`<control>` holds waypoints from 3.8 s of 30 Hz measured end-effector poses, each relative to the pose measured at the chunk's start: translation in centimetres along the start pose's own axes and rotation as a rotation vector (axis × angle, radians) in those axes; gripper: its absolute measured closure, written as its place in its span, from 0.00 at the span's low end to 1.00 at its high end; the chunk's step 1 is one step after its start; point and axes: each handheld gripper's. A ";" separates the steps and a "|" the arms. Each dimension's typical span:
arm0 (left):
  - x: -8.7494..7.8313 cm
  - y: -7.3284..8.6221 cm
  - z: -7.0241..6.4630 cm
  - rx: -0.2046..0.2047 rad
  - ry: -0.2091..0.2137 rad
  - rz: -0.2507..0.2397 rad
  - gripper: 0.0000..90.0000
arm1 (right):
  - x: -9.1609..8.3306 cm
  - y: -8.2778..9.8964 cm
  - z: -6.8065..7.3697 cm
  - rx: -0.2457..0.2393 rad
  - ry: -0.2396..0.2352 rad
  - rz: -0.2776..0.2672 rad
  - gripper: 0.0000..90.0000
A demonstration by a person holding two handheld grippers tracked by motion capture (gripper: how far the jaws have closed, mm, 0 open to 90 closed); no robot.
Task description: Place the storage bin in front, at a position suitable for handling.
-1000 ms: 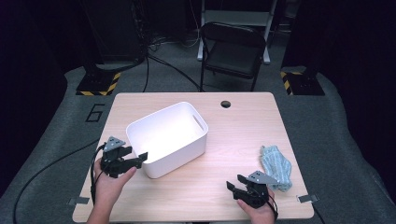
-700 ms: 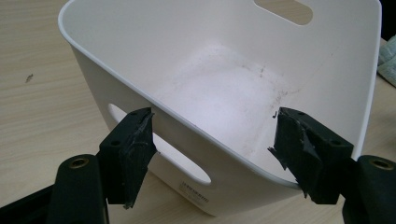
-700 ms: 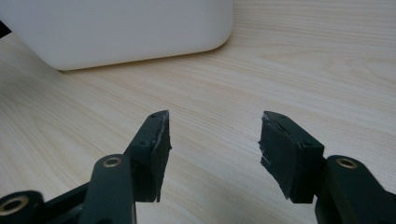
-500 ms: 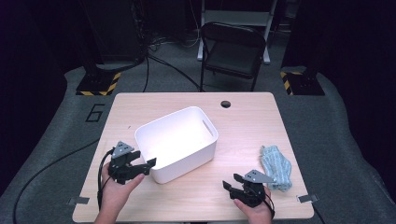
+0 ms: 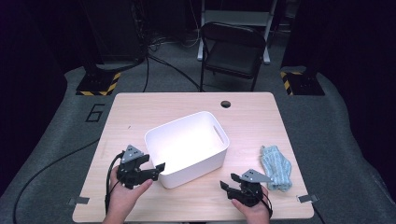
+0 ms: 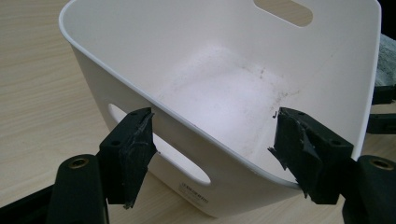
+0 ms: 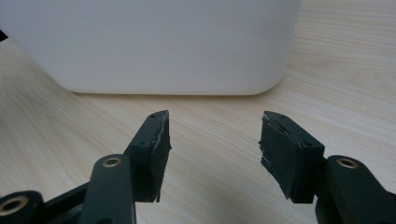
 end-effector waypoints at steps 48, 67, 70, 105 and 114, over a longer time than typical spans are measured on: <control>2.2 -2.1 2.4 0.043 0.021 0.009 0.42 | 1.7 0.0 2.0 -0.010 -0.069 0.010 0.47; 5.0 -3.6 4.3 0.102 0.010 0.016 0.54 | 2.2 -0.4 2.3 0.002 -0.081 -0.006 0.46; 5.2 -3.5 4.4 0.095 0.023 0.017 0.57 | 2.3 -0.4 2.4 0.003 -0.082 -0.005 0.46; 1.3 -0.5 4.2 0.040 -0.002 -0.023 0.47 | 4.9 -1.7 4.5 -0.022 -0.208 -0.009 0.34; 1.0 -0.1 3.0 0.047 0.020 -0.009 0.44 | 4.1 -1.8 4.6 0.003 -0.216 -0.018 0.32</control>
Point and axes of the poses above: each handheld gripper's, and its own axes: x roughly forward along the jaws, y roughly out of its underside, z roughly to its left, and after that the axes turned 10 degrees about -z, right-handed
